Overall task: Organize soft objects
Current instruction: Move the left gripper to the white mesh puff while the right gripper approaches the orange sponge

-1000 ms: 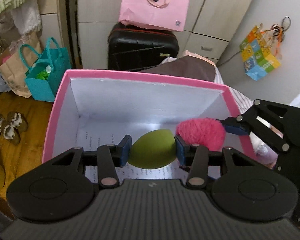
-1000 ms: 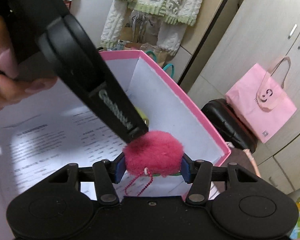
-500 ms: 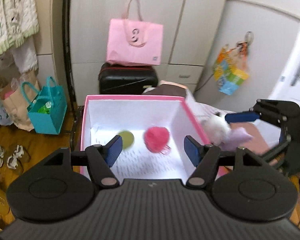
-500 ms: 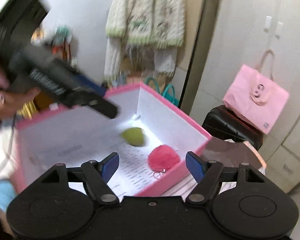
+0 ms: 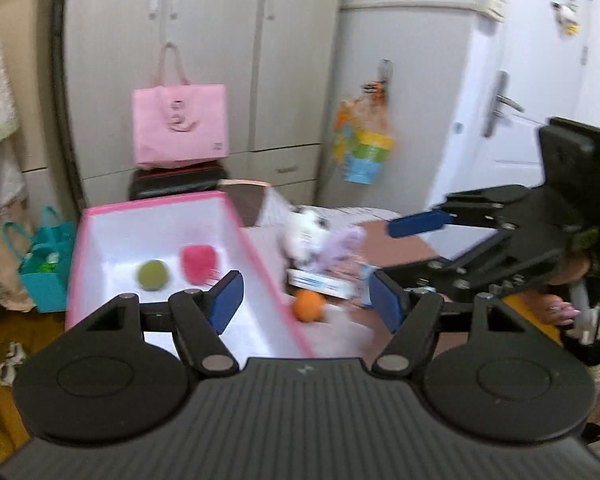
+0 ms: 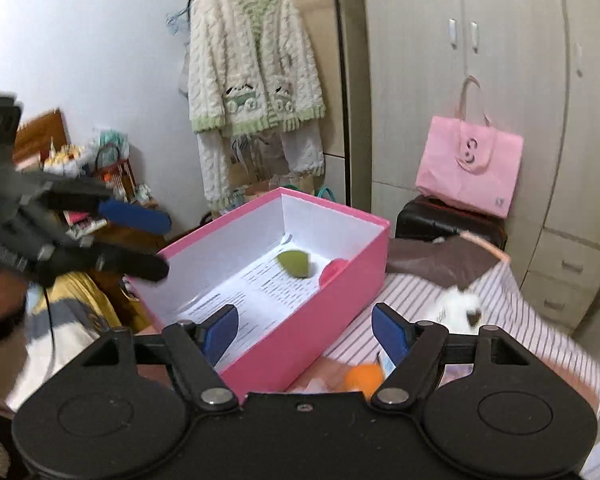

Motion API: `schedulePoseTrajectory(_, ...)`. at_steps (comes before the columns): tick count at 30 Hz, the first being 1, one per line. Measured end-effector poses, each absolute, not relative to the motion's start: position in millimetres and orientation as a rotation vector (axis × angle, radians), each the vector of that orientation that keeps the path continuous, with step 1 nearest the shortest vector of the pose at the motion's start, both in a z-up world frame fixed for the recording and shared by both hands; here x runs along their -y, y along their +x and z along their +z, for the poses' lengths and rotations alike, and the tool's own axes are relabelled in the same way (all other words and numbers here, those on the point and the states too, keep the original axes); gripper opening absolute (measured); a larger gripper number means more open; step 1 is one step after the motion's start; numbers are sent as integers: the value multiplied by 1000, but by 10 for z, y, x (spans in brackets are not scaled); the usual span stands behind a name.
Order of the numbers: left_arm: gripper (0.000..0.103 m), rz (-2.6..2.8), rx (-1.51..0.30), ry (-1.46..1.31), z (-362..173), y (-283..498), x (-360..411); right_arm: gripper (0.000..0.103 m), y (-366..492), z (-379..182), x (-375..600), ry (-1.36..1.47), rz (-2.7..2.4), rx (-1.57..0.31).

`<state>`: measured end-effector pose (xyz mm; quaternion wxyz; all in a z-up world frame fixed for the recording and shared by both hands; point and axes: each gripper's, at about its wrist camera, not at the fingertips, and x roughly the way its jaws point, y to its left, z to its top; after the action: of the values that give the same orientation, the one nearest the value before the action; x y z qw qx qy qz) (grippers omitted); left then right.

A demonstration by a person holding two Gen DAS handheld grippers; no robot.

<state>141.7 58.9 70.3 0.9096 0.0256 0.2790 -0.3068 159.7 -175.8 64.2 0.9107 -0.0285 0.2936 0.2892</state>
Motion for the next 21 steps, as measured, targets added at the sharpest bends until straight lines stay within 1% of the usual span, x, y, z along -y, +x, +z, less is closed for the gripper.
schedulePoseTrajectory(6, 69, -648, -574, 80, 445, 1188, -213, 78, 1366, 512, 1991, -26, 559, -616)
schedulePoseTrajectory(13, 68, -588, -551, 125, 182, 1099, 33, 77, 1347, 385, 2147, -5, 577, -630)
schedulePoseTrajectory(16, 67, -563, -563, 154, 58, 1127, 171, 73, 1381, 319, 2184, -8, 582, -619)
schedulePoseTrajectory(18, 67, -566, -575, 164, -31, 1154, 265, 65, 1430, 279, 2180, -18, 578, -611)
schedulePoseTrajectory(19, 67, -569, -578, 165, -69, 1174, 302, 64, 1454, 254, 2172, -22, 583, -608)
schedulePoseTrajectory(21, 67, -564, -586, 172, -165, 1231, 407, 58, 1525, 197, 2157, -26, 598, -606)
